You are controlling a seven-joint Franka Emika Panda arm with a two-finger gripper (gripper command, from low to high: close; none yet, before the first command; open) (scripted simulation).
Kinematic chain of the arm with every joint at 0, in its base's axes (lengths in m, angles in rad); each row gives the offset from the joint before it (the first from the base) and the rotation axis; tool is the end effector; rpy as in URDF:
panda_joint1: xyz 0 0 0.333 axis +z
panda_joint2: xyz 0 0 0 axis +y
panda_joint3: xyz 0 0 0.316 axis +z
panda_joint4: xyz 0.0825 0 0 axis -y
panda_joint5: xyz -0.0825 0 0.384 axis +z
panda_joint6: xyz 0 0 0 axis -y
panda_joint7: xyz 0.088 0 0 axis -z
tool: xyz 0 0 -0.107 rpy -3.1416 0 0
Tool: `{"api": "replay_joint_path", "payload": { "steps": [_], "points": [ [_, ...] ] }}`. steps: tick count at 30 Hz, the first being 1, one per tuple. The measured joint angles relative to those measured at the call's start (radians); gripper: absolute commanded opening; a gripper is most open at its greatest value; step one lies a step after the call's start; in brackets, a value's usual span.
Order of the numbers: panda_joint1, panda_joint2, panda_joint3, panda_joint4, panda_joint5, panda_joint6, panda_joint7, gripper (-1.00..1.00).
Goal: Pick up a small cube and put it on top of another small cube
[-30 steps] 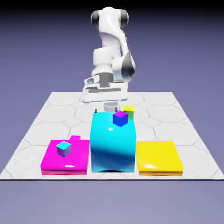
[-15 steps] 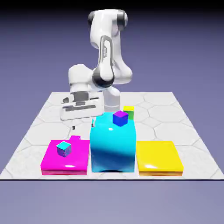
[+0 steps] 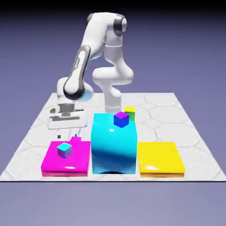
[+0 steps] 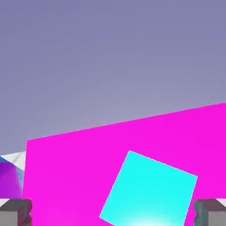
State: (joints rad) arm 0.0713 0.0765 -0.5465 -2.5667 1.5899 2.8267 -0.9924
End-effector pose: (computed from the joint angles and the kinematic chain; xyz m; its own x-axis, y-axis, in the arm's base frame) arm 0.3528 -0.2421 0.2369 0.4764 -0.8345 0.2768 -0.6911 -0.5500 -0.4688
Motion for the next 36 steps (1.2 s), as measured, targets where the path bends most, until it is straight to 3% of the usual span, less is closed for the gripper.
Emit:
{"api": "replay_joint_path", "payload": {
  "steps": [7,21,29,30,36],
  "points": [
    [0.0,0.097,-0.088,0.028,0.277,-0.025,-0.304,0.0],
    [-0.276,-0.091,0.115,-0.273,0.558,0.042,-0.821,0.0],
    [-0.275,0.199,0.152,-0.149,0.752,-0.124,-0.958,0.0],
    [-0.276,0.216,0.154,-0.142,0.763,-0.134,-0.966,-1.0],
    [-0.271,0.072,0.136,-0.204,0.667,-0.052,-0.898,-1.0]
  ]
}}
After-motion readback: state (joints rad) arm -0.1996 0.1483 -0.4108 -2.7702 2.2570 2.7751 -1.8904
